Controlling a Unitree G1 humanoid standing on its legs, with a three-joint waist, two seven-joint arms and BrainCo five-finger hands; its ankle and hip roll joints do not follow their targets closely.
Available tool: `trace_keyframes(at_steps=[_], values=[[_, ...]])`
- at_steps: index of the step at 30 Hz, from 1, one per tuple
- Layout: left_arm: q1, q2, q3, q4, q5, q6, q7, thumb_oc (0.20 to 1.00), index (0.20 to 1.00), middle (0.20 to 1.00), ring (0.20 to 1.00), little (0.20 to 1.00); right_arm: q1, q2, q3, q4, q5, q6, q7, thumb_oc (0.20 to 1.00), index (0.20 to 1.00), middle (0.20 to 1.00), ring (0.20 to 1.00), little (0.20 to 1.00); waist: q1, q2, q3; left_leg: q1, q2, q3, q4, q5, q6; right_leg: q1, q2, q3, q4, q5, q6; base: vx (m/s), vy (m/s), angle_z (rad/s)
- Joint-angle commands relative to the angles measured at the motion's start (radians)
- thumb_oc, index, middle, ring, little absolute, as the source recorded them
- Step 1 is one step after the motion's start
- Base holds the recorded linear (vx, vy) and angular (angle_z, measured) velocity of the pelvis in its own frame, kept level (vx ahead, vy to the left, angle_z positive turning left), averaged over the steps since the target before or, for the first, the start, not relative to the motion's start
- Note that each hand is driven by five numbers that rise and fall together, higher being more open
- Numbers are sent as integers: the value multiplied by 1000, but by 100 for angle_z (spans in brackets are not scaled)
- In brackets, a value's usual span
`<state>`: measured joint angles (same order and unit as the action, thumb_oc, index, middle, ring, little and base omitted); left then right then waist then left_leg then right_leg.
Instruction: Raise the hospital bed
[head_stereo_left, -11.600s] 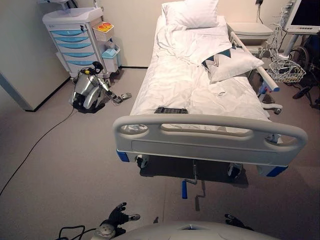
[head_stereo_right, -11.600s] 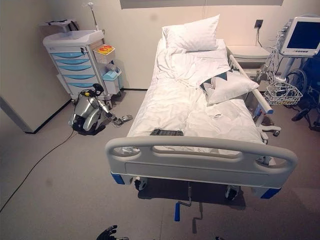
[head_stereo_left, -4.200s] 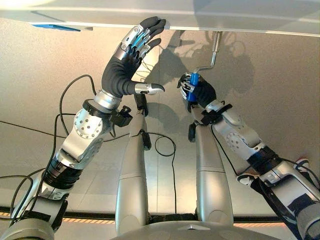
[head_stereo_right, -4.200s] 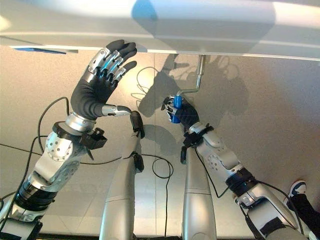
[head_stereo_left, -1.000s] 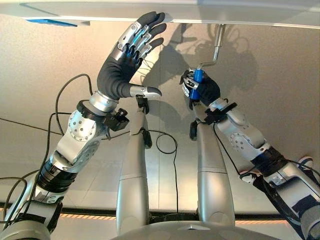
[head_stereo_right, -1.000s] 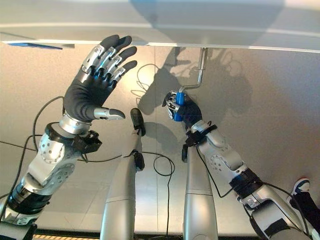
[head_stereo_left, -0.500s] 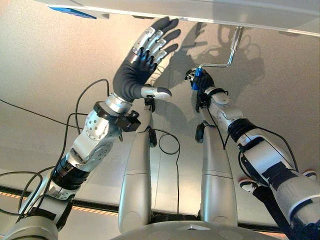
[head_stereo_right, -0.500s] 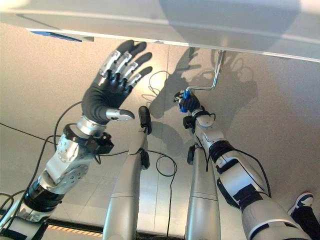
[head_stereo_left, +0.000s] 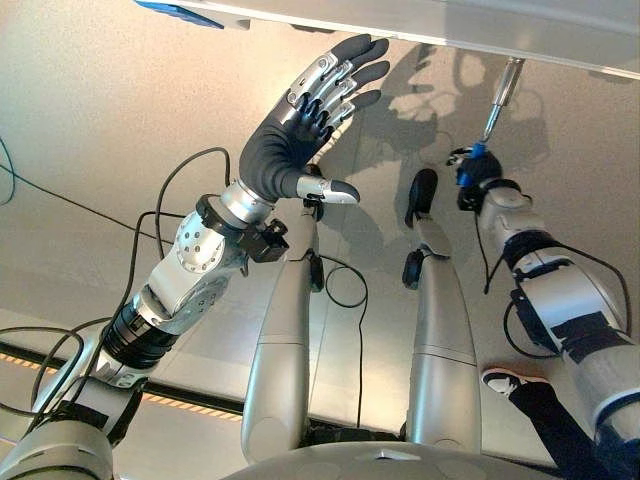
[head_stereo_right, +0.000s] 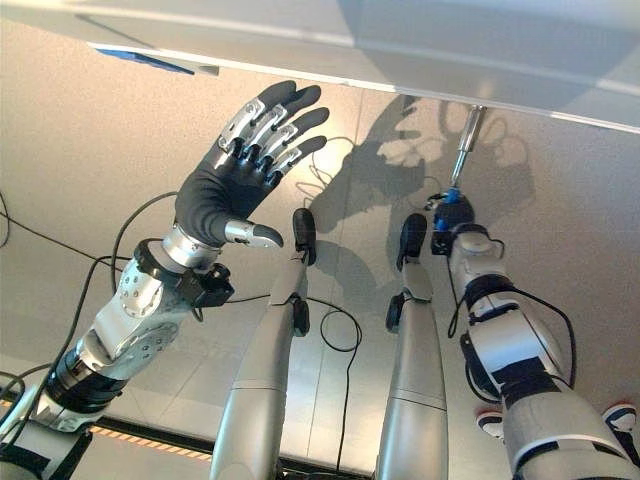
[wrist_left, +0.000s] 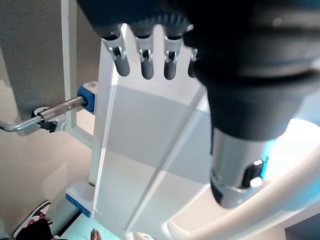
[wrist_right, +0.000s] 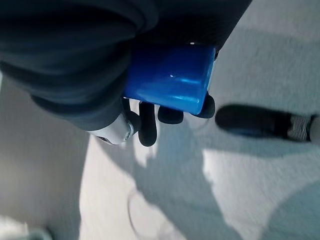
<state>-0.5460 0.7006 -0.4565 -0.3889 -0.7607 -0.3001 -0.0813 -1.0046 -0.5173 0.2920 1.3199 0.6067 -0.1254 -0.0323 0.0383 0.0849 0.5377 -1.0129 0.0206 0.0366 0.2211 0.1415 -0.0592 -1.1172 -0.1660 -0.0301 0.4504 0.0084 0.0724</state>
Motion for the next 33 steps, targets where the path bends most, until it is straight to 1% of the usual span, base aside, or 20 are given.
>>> trace_keyframes(at_steps=[1,2,3,5,7,9,11,12,13,14,15,16,17,20,21,22,23,24,27,33], values=[[21,3,27,-96,-11,-54,-29,1000,1000,1000,1000,1000,67,-131,-30,47,78,-12,-48,200,200,200,200,200,-53,62,-18,35,-16,14,121,-143,10,69,9,-21,-95,52,90,0,0,0],[20,7,28,-96,-11,-56,-30,1000,1000,1000,1000,1000,79,-153,-45,53,90,-14,-50,200,200,200,200,200,-53,62,-18,36,-16,14,122,-144,10,69,9,-21,-94,51,90,0,0,0],[19,7,28,-95,-11,-56,-30,1000,1000,1000,1000,1000,79,-153,-45,53,90,-14,-50,200,200,200,200,200,-53,62,-18,36,-16,13,122,-144,10,69,9,-21,-94,51,90,0,0,0],[21,28,32,-94,-6,-59,-29,1000,1000,1000,1000,1000,121,-212,-95,63,126,-19,-59,200,200,200,200,200,-60,62,-18,40,-16,15,119,-145,9,71,8,-20,-93,49,91,0,-5,6],[24,44,35,-93,-1,-60,-26,1000,1000,1000,1000,1000,141,-241,-121,75,137,-24,-72,200,200,200,200,200,-64,62,-18,44,-16,15,119,-146,9,73,7,-19,-92,48,91,1,-3,8],[27,55,40,-91,3,-59,-26,1000,1000,1000,1000,1000,156,-251,-138,78,142,-27,-78,200,200,200,200,200,-67,61,-18,45,-17,16,119,-147,9,74,7,-19,-91,47,90,-2,0,7],[41,69,60,-99,11,-62,-18,1000,1000,1000,1000,1000,196,-260,-178,15,182,-64,-114,200,200,200,200,200,-80,52,-18,50,-16,19,123,-149,9,78,10,-15,-89,46,90,-3,7,7],[41,69,60,-99,11,-62,-18,1000,1000,1000,1000,1000,197,-259,-178,14,182,-64,-115,200,200,200,200,200,-80,52,-18,51,-16,19,123,-149,9,79,10,-15,-89,46,90,2,5,5],[50,68,76,-100,21,-64,-10,1000,1000,1000,1000,1000,212,-249,-193,-51,217,-96,-129,200,200,200,200,200,-87,47,-18,51,-14,20,122,-149,9,77,14,-15,-90,47,89,0,0,0],[72,61,114,-104,48,-65,8,1000,1000,1000,1000,1000,292,-225,-228,-234,192,-154,-174,200,200,200,200,200,-102,34,-18,51,-13,23,121,-148,9,75,18,-11,-91,47,89,0,0,0],[75,63,113,-107,49,-63,9,1000,1000,1000,1000,1000,304,-220,-234,-249,186,-151,-184,200,200,200,200,200,-101,32,-18,53,-13,24,121,-148,9,77,18,-10,-91,47,89,0,0,0],[116,49,161,-110,82,-65,32,1000,1000,1000,1000,1000,447,-161,-294,-617,136,-238,-240,200,200,200,200,200,-124,19,-18,61,-11,27,121,-156,9,83,21,-6,-89,40,91,-10,5,-4],[117,40,176,-104,91,-67,38,1000,1000,1000,1000,1000,481,-140,-325,-700,104,-265,-260,200,200,200,200,200,-132,15,-18,52,-12,27,117,-147,11,73,21,-3,-93,51,91,-12,7,-9],[144,38,219,-93,131,-71,59,1000,1000,1000,1000,1000,594,-72,-408,-1015,20,-329,-286,200,200,200,200,200,-149,5,-18,54,-11,29,112,-145,12,74,20,-1,-98,52,93,-23,5,-13],[151,40,230,-92,141,-70,62,1000,1000,1000,1000,1000,615,-53,-426,-1064,0,-342,-298,200,200,200,200,200,-154,3,-18,54,-11,30,112,-146,13,75,20,0,-100,53,94,-16,0,-10],[153,41,230,-94,141,-69,62,1000,1000,1000,1000,1000,621,-49,-428,-1073,-6,-339,-303,200,200,200,200,200,-153,1,-18,55,-11,30,112,-146,13,77,20,0,-100,53,94,-16,22,-8],[172,51,259,-102,149,-70,61,1000,1000,1000,1000,1000,658,-9,-445,-1212,-19,-360,-282,200,200,200,200,200,-162,-6,-18,54,-10,33,107,-145,15,74,23,3,-106,59,97,-15,29,-8],[185,57,276,-108,149,-71,60,1000,1000,1000,1000,1000,674,-5,-453,-1262,-41,-360,-279,200,200,200,200,200,-164,-13,-18,56,-12,34,105,-145,16,75,24,4,-109,62,98,-19,32,-9],[223,59,318,-133,139,-69,51,1000,1000,1000,1000,1000,709,21,-469,-1404,-38,-379,-244,200,200,200,200,200,-174,-26,-18,52,-11,39,111,-147,20,75,26,11,-111,65,97,-15,7,-9],[244,53,354,-161,126,-69,46,1000,1000,1000,1000,1000,715,49,-486,-1508,-29,-405,-238,200,200,200,200,200,-183,-30,-18,46,-10,41,117,-150,18,74,26,13,-112,67,97,-3,-2,-1]])
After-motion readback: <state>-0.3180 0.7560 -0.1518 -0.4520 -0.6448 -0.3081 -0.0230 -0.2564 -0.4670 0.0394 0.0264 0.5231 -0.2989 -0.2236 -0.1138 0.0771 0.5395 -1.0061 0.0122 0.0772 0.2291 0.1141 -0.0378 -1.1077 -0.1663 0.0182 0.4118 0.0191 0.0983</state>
